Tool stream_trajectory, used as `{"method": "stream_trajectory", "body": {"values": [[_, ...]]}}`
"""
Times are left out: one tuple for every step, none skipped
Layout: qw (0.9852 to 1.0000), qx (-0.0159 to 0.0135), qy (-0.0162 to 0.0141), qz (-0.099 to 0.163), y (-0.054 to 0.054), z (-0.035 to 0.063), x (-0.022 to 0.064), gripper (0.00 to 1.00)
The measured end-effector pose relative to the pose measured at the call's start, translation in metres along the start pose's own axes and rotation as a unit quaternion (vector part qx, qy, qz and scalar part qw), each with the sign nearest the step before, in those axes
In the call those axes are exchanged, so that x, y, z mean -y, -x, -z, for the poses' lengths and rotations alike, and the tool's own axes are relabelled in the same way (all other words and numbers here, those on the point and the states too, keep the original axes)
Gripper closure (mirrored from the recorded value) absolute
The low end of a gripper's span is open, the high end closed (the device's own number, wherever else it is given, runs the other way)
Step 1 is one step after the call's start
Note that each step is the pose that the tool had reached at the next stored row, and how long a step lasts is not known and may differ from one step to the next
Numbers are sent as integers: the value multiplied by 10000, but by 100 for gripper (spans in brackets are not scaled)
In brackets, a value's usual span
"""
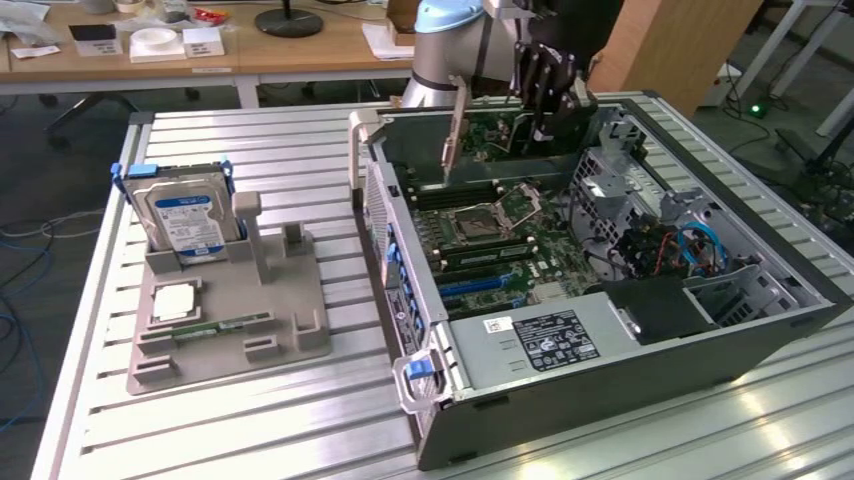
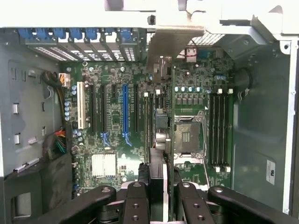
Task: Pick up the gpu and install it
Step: 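Insert the gpu into the slot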
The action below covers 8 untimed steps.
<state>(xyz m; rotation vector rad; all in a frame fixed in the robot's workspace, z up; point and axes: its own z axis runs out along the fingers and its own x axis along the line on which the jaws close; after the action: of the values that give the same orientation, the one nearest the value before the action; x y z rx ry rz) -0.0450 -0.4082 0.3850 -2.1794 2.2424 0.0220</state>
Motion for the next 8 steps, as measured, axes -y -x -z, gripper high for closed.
{"method": "stream_trajectory", "body": {"values": [[10000,1,0,18,-6,-9,0,73],[10000,0,1,33,-13,-15,0,73],[10000,0,1,43,-17,-20,0,73],[10000,1,1,44,-20,-26,0,73],[10000,0,2,46,-25,-30,1,73],[10000,1,2,47,-29,-37,1,73],[10000,2,2,48,-33,-47,1,73],[10000,1,3,49,-36,-59,1,73]]}}
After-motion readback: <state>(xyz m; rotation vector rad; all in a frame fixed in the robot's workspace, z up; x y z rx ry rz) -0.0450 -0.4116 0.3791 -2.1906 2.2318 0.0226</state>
